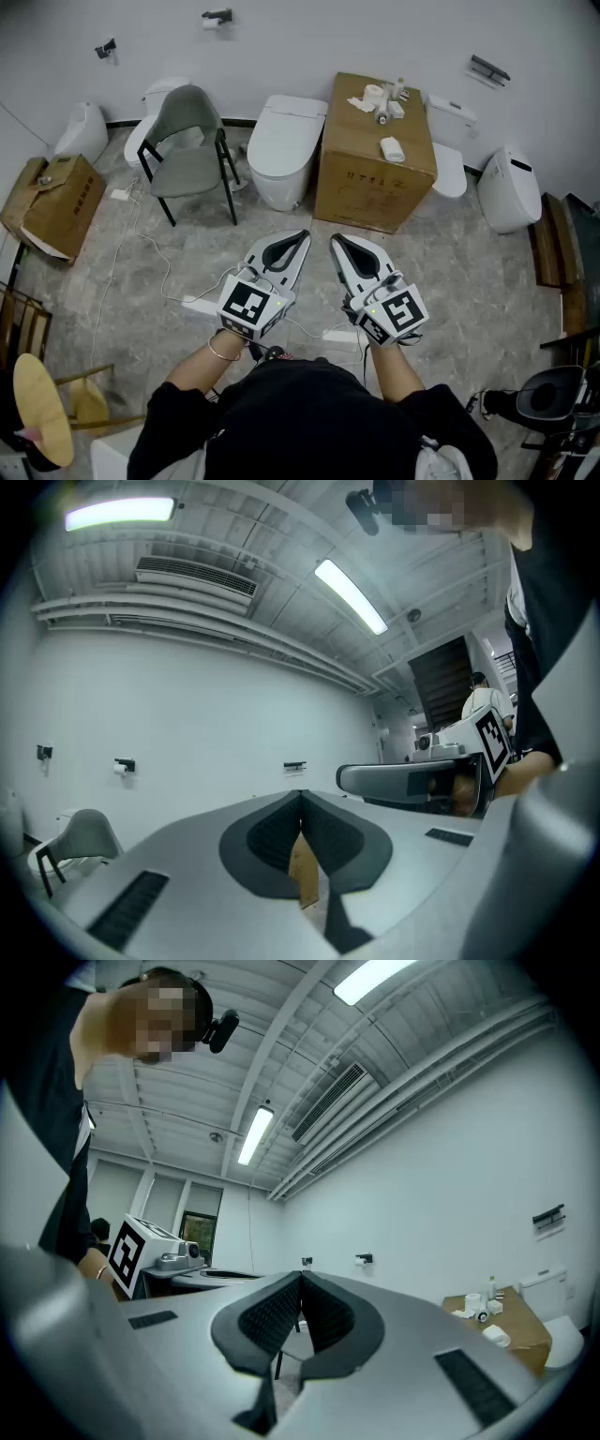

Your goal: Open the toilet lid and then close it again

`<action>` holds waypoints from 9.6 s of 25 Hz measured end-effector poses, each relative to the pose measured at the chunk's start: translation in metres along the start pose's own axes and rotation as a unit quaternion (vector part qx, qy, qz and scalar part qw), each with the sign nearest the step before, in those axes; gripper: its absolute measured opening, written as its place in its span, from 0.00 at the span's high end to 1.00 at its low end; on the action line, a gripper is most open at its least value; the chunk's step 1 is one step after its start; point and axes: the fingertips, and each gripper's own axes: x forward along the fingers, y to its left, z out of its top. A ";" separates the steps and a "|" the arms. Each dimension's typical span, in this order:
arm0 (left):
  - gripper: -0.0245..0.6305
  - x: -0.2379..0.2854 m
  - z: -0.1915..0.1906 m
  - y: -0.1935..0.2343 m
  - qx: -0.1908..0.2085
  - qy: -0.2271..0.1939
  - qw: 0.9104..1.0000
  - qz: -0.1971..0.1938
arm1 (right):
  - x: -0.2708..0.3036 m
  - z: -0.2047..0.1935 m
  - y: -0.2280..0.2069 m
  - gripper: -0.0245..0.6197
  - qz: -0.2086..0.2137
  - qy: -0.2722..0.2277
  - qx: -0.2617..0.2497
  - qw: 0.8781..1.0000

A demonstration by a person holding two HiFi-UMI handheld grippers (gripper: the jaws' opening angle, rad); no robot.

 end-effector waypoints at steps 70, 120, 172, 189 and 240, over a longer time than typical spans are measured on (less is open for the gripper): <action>0.96 0.084 -0.018 0.041 -0.001 0.007 1.000 0.026 | 0.035 -0.022 -0.087 0.93 0.041 -0.013 0.048 0.998; 0.96 0.085 -0.037 0.214 -0.005 -0.010 1.000 0.010 | 0.202 -0.059 -0.096 0.93 0.000 0.012 0.050 0.999; 0.96 0.190 -0.061 0.358 -0.002 0.009 0.997 0.072 | 0.337 -0.090 -0.219 0.93 0.026 0.000 0.076 0.997; 0.96 0.276 -0.070 0.431 -0.006 0.018 0.998 0.059 | 0.416 -0.101 -0.305 0.93 0.023 0.004 0.079 0.997; 0.96 0.411 -0.162 0.523 -0.007 -0.011 0.995 -0.102 | 0.538 -0.195 -0.412 0.93 -0.076 0.034 0.076 0.994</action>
